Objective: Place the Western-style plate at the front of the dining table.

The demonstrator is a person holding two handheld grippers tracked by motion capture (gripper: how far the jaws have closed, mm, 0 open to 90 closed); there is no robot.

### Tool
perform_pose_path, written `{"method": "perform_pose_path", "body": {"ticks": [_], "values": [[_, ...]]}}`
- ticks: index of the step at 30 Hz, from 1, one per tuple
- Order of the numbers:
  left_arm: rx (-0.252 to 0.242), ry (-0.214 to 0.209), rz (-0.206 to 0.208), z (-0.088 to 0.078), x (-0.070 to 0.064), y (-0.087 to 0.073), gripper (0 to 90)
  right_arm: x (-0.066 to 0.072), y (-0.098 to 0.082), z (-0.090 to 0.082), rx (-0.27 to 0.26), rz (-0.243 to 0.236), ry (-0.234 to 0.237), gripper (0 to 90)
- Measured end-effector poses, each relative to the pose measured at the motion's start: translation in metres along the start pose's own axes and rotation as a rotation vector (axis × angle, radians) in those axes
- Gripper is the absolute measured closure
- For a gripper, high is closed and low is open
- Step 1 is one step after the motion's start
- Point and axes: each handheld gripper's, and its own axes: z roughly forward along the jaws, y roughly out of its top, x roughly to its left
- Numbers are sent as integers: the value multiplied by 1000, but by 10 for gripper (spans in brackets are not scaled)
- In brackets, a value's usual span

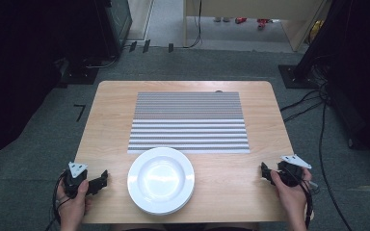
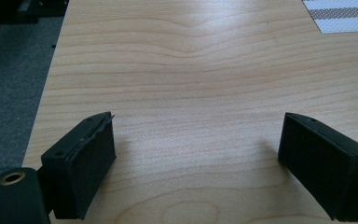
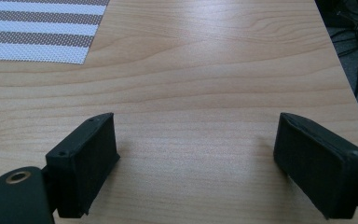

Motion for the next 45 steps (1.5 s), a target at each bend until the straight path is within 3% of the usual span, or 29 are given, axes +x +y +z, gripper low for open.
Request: {"method": "perform_pose_path", "body": {"ticks": [9,17,20,30,38,42,45], "values": [[3,-8,10,2,-3,2,100,0,0,0,0,4,-4,135],[20,23,-26,2,-6,4,101,-1,2,0,-1,24,10,143],[6,-2,-76,0,-8,6,101,2,3,-1,-1,24,12,143],[-41,-52,-103,-13,-21,12,101,15,8,-8,-37,23,27,145],[-72,-100,-101,-22,-36,16,101,28,10,-12,-57,25,59,147],[-82,-77,-68,-25,-44,17,101,36,10,-13,-61,18,78,148],[-90,-83,-55,-28,-48,18,101,39,10,-14,-60,18,91,148]]}}
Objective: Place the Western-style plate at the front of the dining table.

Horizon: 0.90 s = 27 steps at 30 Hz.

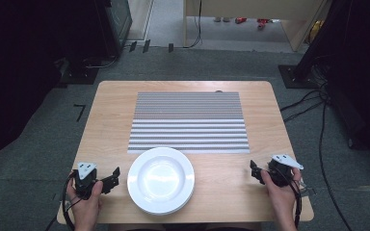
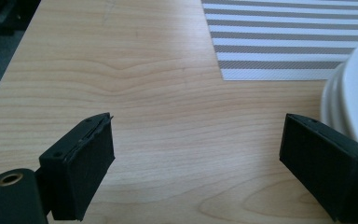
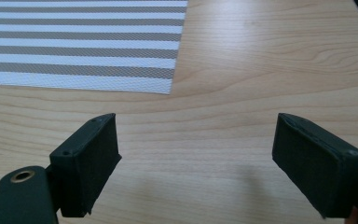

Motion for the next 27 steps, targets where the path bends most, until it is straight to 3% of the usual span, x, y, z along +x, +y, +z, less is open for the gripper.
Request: {"method": "perform_pose_path", "body": {"ticks": [3,9,17,27], "values": [[-8,-39,-19,-2,-4,1,101,8,1,-1,-7,2,24,148],[-16,-75,-32,-5,-11,2,101,25,2,-3,-14,-16,51,148],[-29,-108,-32,-7,-20,2,101,47,4,-4,-21,-45,100,147],[-42,-149,-24,-8,-31,1,101,62,5,-4,-29,-57,135,147]]}}
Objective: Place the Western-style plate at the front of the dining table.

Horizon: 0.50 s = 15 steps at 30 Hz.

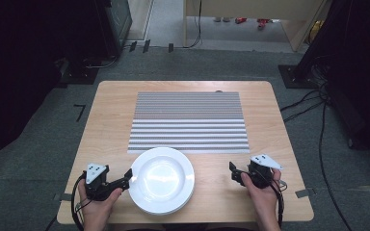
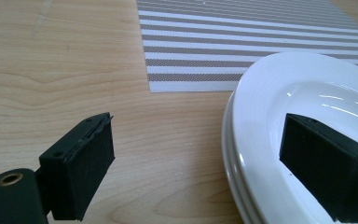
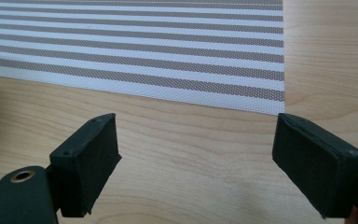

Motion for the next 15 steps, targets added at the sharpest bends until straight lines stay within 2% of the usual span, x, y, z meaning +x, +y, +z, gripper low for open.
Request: {"method": "perform_pose_path", "body": {"ticks": [12,15], "values": [[21,-42,4,6,-13,-3,106,19,2,6,-8,2,44,147],[26,-46,3,7,-15,-4,133,23,3,7,-9,4,52,147]]}}
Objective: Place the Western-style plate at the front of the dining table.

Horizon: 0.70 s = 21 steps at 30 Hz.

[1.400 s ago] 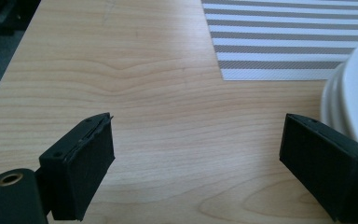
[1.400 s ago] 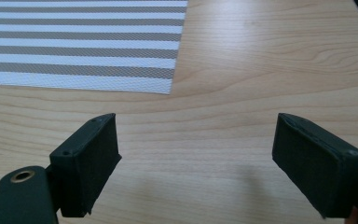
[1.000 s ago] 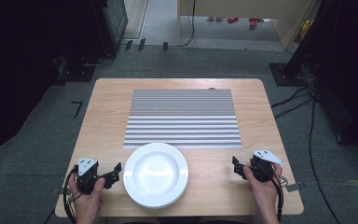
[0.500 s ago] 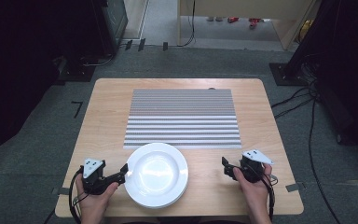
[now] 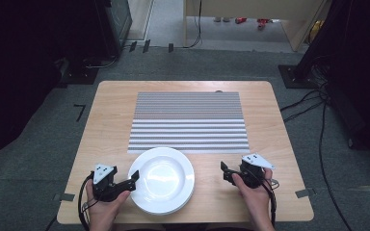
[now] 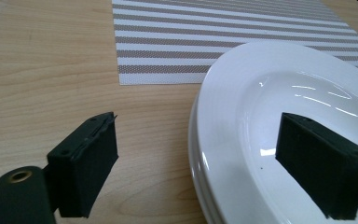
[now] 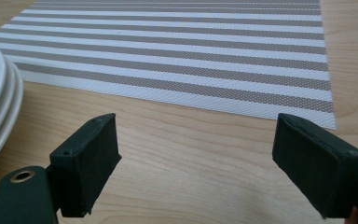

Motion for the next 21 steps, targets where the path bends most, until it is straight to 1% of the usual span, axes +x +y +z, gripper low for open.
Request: {"method": "perform_pose_path", "body": {"ticks": [1,2,3,4,5,6,11,17,21], "values": [[3,-4,4,1,-2,-1,133,3,0,1,-5,1,12,148],[3,-4,4,1,-2,-1,133,3,0,1,-5,1,12,148],[7,-8,6,2,-4,-1,133,7,1,2,-10,-1,25,147],[7,-8,6,2,-4,-1,133,7,1,2,-10,-1,25,147],[11,-10,10,3,-5,-2,133,12,1,2,-10,-9,33,147],[11,-10,10,3,-5,-2,133,12,1,2,-10,-9,33,147],[24,-12,14,5,-7,-3,134,22,0,5,-6,-32,48,148],[35,-12,20,7,-9,-5,137,32,0,7,5,-39,62,148],[40,-11,23,8,-9,-6,139,38,-2,9,13,-54,72,149]]}}
